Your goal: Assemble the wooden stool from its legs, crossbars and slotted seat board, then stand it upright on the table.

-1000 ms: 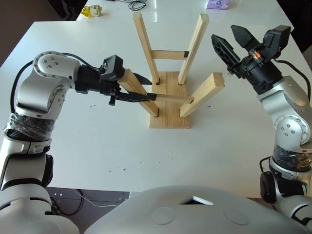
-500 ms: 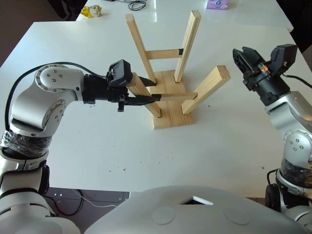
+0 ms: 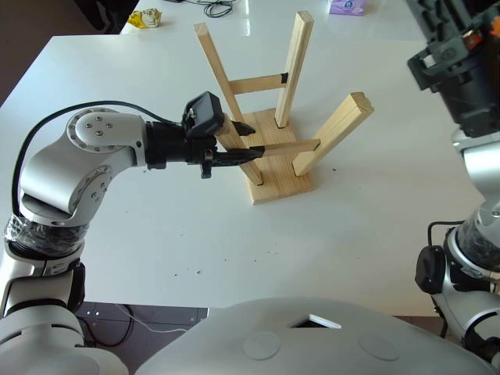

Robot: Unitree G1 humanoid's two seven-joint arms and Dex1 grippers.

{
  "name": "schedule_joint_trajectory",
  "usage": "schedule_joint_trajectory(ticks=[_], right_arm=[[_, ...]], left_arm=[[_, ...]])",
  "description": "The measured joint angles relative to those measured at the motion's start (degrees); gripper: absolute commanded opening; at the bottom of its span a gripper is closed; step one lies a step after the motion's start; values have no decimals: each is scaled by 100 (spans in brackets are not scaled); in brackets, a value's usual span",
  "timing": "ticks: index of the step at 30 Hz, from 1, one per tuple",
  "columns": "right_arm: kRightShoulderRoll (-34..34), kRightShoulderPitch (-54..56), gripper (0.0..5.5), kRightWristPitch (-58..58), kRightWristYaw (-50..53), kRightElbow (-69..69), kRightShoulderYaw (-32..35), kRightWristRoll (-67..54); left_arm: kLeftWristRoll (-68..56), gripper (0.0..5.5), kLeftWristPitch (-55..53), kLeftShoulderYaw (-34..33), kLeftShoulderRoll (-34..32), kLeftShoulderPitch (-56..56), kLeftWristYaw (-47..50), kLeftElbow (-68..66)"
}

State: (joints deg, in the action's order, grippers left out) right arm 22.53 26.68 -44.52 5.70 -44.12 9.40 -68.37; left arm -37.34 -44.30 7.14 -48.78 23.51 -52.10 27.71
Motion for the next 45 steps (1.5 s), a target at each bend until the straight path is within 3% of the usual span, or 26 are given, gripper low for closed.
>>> schedule_joint_trajectory(ticks=[7,16,23,31,37,45], right_arm=[[-136,-454,0,-182,44,259,-1820,1753],[67,-1377,0,-188,-312,361,-2710,3165],[41,-1507,0,-217,-557,517,-2825,3787],[-757,-599,0,-18,-606,329,-1457,3268],[50,-1755,0,-50,-1057,705,-2684,4248],[-207,-1836,0,-57,-1219,627,-2678,4455]], left_arm=[[5,204,-179,141,160,122,292,97],[3,204,-475,217,386,140,869,339],[-4,204,-562,225,479,93,1086,437],[7,204,-638,404,499,347,1110,308],[24,204,-712,561,566,594,1092,127],[29,204,-745,617,567,658,1093,90]])
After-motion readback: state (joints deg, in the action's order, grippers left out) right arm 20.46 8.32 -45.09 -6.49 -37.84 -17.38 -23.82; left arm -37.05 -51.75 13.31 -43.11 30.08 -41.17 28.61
